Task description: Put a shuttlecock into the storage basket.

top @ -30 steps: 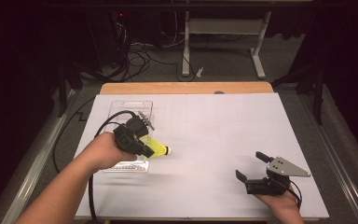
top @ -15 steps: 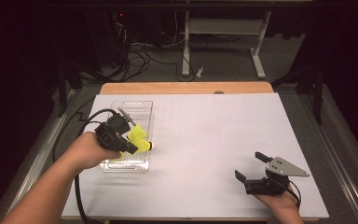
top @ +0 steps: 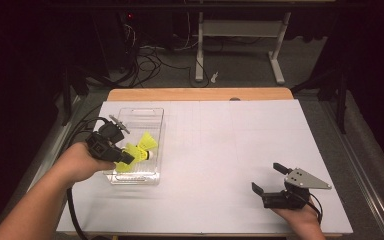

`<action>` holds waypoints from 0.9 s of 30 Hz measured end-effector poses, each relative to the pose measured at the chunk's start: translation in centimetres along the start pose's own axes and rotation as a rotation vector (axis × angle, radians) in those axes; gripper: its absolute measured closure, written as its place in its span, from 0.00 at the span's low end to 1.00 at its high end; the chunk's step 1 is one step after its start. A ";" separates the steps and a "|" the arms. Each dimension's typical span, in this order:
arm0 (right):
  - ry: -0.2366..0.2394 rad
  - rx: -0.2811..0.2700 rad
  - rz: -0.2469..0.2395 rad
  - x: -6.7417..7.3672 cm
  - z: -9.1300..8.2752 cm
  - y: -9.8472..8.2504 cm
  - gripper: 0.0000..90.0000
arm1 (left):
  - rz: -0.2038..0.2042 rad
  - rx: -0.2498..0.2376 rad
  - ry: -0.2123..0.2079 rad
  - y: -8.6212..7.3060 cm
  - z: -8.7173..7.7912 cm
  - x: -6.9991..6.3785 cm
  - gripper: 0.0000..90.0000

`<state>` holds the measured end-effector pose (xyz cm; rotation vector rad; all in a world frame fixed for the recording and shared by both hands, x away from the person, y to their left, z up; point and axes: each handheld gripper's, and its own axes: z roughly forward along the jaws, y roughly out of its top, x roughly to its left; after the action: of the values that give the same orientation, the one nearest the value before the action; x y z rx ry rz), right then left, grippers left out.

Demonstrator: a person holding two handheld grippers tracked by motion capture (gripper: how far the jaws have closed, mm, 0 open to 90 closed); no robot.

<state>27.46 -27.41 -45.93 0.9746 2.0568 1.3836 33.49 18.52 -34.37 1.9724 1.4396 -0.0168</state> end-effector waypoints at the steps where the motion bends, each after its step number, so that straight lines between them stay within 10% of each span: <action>1: 0.000 0.000 0.000 0.0 0.0 0.0 0.00 | 0.001 0.005 0.005 -0.1 0.0 0.1 1.00; 27: -0.003 -0.003 -0.001 0.0 0.0 0.0 0.00 | 0.006 0.036 -0.006 -0.8 1.2 0.3 1.00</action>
<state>27.45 -27.46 -45.90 0.9735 2.0519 1.3833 33.35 18.30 -35.81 2.0039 1.4388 -0.0467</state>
